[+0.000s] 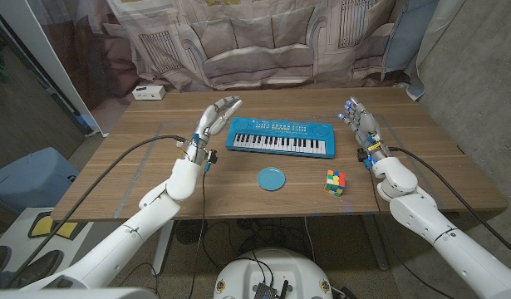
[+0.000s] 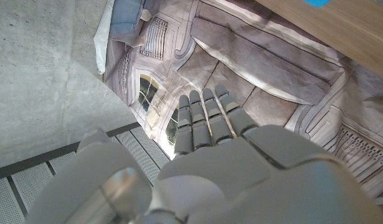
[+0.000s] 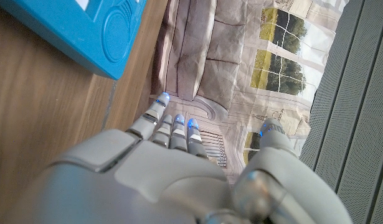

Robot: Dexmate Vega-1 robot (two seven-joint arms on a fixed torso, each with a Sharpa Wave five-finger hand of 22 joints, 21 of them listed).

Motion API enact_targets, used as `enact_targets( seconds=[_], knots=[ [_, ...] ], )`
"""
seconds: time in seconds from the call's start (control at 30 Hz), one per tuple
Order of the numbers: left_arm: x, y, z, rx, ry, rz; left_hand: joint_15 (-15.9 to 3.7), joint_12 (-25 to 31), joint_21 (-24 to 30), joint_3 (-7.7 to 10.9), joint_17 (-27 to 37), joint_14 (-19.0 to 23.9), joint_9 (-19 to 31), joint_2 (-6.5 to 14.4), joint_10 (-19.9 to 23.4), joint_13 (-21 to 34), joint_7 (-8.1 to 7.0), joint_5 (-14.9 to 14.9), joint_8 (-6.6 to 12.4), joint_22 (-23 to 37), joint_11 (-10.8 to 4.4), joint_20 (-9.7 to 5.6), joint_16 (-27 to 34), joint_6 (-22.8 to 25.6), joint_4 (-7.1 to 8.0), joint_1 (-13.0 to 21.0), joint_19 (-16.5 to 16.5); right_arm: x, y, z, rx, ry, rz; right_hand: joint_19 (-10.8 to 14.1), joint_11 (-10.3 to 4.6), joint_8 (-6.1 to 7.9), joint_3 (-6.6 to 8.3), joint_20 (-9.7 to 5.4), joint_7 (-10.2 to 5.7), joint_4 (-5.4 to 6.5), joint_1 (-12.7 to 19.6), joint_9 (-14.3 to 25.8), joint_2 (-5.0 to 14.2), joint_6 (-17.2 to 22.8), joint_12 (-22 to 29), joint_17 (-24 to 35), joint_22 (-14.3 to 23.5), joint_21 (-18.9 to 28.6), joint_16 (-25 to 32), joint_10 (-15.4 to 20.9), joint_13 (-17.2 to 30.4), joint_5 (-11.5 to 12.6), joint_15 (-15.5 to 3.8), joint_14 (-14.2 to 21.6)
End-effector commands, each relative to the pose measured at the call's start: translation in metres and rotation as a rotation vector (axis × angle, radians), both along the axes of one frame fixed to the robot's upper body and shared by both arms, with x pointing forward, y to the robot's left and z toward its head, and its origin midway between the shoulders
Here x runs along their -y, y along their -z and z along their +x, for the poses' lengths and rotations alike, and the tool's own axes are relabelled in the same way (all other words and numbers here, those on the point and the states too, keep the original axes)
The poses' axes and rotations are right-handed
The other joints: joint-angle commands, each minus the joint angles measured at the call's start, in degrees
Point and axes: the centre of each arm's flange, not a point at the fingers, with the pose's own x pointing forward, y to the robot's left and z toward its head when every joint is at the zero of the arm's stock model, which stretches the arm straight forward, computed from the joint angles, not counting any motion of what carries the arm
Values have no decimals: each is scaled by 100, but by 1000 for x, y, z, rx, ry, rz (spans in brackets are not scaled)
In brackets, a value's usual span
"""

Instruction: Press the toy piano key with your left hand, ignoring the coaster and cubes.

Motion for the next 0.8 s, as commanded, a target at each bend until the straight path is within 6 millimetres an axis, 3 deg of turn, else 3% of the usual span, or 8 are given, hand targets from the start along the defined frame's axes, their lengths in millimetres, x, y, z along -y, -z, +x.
enact_targets(
  seconds=[0.03, 0.43, 0.8],
  knots=[
    [8, 8, -15, 54, -100, 40, 1, 2, -22, 7, 25, 76, 15, 6, 59, 27, -26, 43, -11, 22, -34, -7, -4, 62, -40, 95, 73, -3, 6, -9, 1, 13, 3, -23, 38, 2, -13, 36, 23, -3, 14, 26, 45, 54, -15, 9, 34, -24, -27, 2, 29, -14, 37, -51],
    [15, 15, -31, 76, -221, 90, -27, -25, -56, 19, 25, 97, 17, 34, 80, 29, -54, 47, -31, 24, -97, 6, -30, 110, -58, 128, 68, -2, 7, -13, -7, 0, -10, -48, 26, 4, -25, 26, 25, -7, 12, 25, 49, 69, -25, 2, 34, -57, -38, -25, 30, -13, 35, -81],
    [24, 14, -34, 94, -316, 140, -36, -84, -144, 16, 27, 15, 20, 46, 20, 33, -97, 47, -35, 25, -55, 35, -93, 209, -69, 139, -78, 4, 15, -17, -10, 9, 16, -140, 64, 8, -45, 34, 40, -10, 7, 25, 55, 97, -69, -9, 36, -122, -88, -159, 32, -12, 65, -221]
  ],
)
